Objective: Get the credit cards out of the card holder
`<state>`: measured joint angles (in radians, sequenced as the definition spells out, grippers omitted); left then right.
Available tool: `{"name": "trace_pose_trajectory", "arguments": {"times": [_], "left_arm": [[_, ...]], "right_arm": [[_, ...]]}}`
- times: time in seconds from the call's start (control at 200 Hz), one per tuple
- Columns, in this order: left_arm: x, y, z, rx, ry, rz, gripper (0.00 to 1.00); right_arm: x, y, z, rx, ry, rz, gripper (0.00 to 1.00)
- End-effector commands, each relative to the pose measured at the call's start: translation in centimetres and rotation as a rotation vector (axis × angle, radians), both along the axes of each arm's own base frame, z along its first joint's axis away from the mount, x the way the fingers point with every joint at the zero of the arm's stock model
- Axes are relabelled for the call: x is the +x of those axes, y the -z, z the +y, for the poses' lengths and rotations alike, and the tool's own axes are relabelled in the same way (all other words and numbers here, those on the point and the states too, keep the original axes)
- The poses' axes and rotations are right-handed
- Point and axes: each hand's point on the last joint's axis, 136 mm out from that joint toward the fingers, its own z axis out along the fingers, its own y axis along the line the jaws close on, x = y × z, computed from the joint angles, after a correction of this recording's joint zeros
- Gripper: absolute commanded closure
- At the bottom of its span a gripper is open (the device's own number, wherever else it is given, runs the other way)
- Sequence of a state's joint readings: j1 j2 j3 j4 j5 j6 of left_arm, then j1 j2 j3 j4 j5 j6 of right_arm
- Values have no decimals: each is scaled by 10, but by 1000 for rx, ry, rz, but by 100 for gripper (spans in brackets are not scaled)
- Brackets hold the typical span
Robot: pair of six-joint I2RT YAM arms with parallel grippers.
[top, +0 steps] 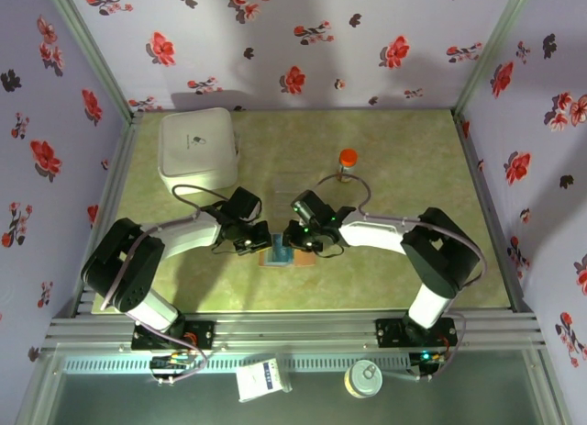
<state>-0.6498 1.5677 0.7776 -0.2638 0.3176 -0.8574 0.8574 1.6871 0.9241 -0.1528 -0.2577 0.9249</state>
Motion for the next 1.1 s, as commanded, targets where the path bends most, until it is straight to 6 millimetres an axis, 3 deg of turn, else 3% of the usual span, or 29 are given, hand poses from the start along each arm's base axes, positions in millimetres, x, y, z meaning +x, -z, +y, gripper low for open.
{"name": "trace_pose_trajectory", "arguments": {"times": [0.0, 0.19, 0.39, 0.6, 0.815, 1.095], "left_arm": [[-2, 0, 6, 10, -16, 6, 94], [4, -20, -1, -28, -9, -25, 93], [6, -24, -10, -55, 2, -21, 94], [0, -13, -19, -46, 36, 13, 94], [-5, 8, -9, 18, 31, 44, 95], [-9, 16, -1, 51, 23, 57, 96]], "right_arm": [[1, -7, -10, -17, 12, -25, 76], [0, -16, -9, 4, 16, -34, 75], [1, -6, -5, 10, 26, -11, 74], [2, 3, -9, 18, 41, -1, 75], [2, 10, -8, 77, 43, 12, 78], [1, 22, -15, 83, 55, 35, 80]]}}
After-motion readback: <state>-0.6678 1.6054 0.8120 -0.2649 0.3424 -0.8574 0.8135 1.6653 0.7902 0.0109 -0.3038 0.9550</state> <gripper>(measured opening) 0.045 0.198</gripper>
